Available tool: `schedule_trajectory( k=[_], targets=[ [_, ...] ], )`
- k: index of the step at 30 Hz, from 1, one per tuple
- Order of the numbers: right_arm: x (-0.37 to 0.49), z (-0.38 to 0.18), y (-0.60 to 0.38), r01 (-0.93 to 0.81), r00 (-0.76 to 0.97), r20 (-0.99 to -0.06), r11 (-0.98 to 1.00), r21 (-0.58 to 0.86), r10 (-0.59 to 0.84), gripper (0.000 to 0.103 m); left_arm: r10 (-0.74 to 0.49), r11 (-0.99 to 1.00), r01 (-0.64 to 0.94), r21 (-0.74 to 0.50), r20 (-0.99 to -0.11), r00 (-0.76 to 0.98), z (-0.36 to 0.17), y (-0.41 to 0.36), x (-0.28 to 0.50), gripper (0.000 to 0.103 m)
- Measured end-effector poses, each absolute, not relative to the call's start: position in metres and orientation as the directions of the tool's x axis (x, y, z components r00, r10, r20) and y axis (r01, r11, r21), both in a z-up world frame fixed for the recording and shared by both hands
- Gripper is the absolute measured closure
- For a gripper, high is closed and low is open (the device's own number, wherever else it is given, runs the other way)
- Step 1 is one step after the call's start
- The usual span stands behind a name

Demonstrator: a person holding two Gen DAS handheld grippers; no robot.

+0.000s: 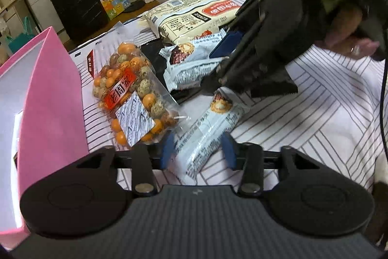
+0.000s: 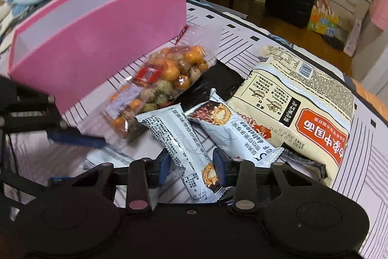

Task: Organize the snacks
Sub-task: 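Move the left tool to the white wrapped bar, then grasp the white wrapped bar with the left gripper and lift it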

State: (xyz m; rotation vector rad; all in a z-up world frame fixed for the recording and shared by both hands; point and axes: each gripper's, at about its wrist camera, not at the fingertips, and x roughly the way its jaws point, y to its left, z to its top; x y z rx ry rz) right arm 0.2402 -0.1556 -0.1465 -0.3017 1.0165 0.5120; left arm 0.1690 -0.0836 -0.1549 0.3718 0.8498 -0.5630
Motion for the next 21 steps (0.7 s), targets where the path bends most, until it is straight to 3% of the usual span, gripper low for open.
schedule_trajectory(
  k=[2,7,9,11,16,19,21],
  targets=[
    [0.244,-0.147,-0.156,-0.488,0.392,-0.885,0.872,0.031,0.251,0.060,-0.313,0.795,0.600,0.090,-0.787,0.532,-0.153,-0.083,0.167,0.074],
    [0.259,-0.152,-0.167,-0.362,0.324,-0.910,0.923,0.132,0.258,0.059,-0.345,0.813,0.582,0.006,-0.801,0.489,-0.151,-0.077,0.174,0.073],
    [0.263,-0.152,-0.174,-0.324,0.311,-0.909,0.930,0.174,0.278,0.059,-0.361,0.812,0.583,-0.018,-0.800,0.479,-0.152,-0.077,0.178,0.067],
    [0.261,-0.152,-0.180,-0.299,0.307,-0.905,0.933,0.202,0.295,0.059,-0.379,0.796,0.605,-0.025,-0.800,0.466,-0.155,-0.081,0.181,0.053],
    [0.260,-0.154,-0.188,-0.231,0.290,-0.903,0.939,0.257,0.318,0.060,-0.370,0.797,0.603,-0.026,-0.810,0.454,-0.169,-0.086,0.189,0.050],
    [0.255,-0.155,-0.191,-0.213,0.284,-0.909,0.945,0.249,0.304,0.060,-0.386,0.784,0.619,-0.050,-0.820,0.423,-0.168,-0.086,0.185,0.056],
    [0.257,-0.155,-0.189,-0.211,0.278,-0.914,0.948,0.240,0.294,0.060,-0.403,0.778,0.622,-0.088,-0.830,0.387,-0.164,-0.086,0.184,0.069]
  ],
)
